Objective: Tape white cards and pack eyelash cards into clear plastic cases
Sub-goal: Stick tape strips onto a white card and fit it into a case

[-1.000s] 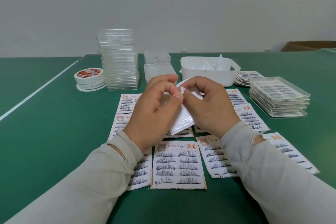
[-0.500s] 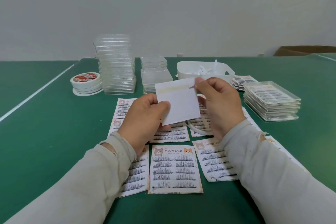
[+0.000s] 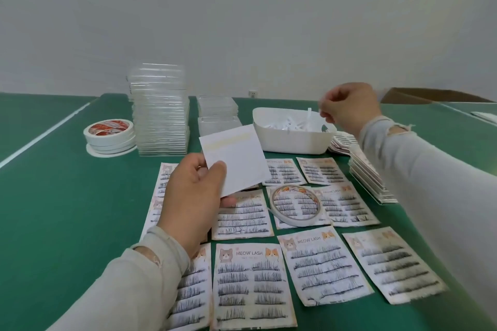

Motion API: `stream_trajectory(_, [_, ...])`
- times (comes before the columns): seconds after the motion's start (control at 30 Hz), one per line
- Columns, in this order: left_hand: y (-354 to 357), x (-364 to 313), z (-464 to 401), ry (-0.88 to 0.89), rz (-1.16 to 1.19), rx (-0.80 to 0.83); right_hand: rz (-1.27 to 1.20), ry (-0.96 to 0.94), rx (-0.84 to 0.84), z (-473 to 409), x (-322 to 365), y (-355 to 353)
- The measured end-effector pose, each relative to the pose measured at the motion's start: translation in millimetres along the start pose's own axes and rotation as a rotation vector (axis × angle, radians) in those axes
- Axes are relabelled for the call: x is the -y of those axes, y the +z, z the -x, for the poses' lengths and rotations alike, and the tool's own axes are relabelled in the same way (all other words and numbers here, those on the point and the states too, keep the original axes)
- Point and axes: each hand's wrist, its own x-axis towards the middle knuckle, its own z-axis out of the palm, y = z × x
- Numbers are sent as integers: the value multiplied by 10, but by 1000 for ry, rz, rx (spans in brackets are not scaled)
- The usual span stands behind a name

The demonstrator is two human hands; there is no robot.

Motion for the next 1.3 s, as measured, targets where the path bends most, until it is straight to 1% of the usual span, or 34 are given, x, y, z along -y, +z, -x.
stream_trajectory(0.2, [-12,17,-10,6,14,15,484,7,170,-391,-118,235])
stream_trajectory(0.27, [-11,22,-17,7,8,11,542,16,211,-445,-100,252])
stream_trajectory(0.33, [-11,27,-21,5,7,11,545,24,225,-466,-84,239])
stream_trajectory(0.4, [-11,22,-17,4,7,11,499,38,215,-455,-77,206])
stream_trajectory(0.47, [-11,11,-9,9,8,9,395,52,170,-392,-63,161])
stream_trajectory(0.53, [-9,-10,5,6,8,10,206,48,96,-253,-3,122])
stream_trajectory(0.6, [-8,-34,21,-1,14,1,-32,33,52,-6,99,110])
stream_trajectory(0.67, [-4,-54,36,-9,6,-10,-223,32,85,336,193,164])
stream_trajectory(0.73, [-7,-76,52,-17,-5,-19,-334,43,172,722,244,292])
stream_trajectory(0.8, [-9,-89,61,-13,-13,-21,-391,43,241,1048,238,430])
stream_trajectory(0.83, [-10,-95,64,-10,-19,-23,-409,41,248,1175,227,485])
stream_trajectory(0.97, [-18,-114,76,19,-49,-7,-454,47,139,1447,130,577])
stream_trajectory(1.03, [-18,-120,80,37,-73,13,-392,-5,101,1474,62,598])
stream_trajectory(1.1, [-19,-120,81,57,-110,14,-298,-59,95,1470,-2,634])
stream_trajectory(1.13, [-19,-122,85,61,-116,13,-297,-68,99,1468,-22,655])
stream_trajectory(1.23, [-7,-142,103,56,-101,7,-433,-27,104,1486,-21,685])
stream_trajectory(1.3, [2,-158,118,56,-78,17,-622,70,134,1479,-6,661])
